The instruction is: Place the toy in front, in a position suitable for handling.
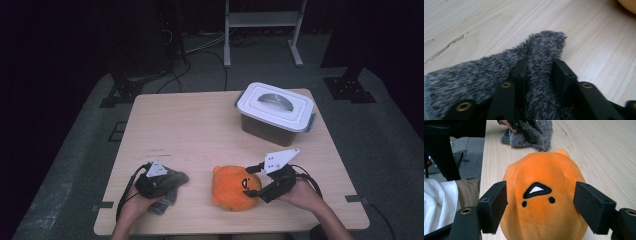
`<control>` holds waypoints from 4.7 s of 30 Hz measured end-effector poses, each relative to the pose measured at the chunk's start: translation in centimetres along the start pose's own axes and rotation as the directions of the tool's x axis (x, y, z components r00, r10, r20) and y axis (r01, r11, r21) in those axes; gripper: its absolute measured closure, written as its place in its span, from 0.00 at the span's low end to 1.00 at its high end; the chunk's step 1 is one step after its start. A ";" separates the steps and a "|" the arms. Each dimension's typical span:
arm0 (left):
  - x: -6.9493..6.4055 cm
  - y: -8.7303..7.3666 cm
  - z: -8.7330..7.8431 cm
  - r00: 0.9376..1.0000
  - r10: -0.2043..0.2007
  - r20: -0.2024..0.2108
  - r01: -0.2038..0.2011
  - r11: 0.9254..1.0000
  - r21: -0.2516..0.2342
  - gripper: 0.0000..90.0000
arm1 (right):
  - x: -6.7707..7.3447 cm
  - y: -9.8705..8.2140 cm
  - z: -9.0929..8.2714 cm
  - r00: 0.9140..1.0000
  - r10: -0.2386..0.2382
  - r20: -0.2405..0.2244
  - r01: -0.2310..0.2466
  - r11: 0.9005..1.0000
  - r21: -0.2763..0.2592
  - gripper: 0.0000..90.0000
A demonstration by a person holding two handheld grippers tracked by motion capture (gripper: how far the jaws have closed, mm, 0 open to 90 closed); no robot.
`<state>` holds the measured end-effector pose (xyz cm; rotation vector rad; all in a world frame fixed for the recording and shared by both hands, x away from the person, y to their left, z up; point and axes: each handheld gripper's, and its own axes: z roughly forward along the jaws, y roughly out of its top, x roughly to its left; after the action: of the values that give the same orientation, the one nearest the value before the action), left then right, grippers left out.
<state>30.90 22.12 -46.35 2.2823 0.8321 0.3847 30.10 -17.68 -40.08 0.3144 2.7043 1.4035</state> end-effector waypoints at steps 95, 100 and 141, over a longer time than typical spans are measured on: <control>-7.3 7.3 0.3 0.890 0.300 0.344 -0.192 0.930 -0.314 0.86 | -1.1 -0.8 3.6 0.998 0.048 0.042 -0.051 0.997 0.056 0.45; -6.7 6.6 -0.2 0.884 0.330 0.331 -0.244 0.930 -0.276 0.86 | -1.3 -1.0 3.5 0.997 0.061 0.038 -0.063 0.997 0.050 0.45; -5.2 6.2 -0.1 0.890 0.272 0.365 -0.149 0.932 -0.331 0.86 | -0.5 -0.7 3.8 0.999 -0.005 0.052 0.002 0.999 0.052 0.35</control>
<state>29.75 15.24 -42.29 2.0690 0.2882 0.1075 31.11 -15.14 -42.91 0.3446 2.7009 1.3069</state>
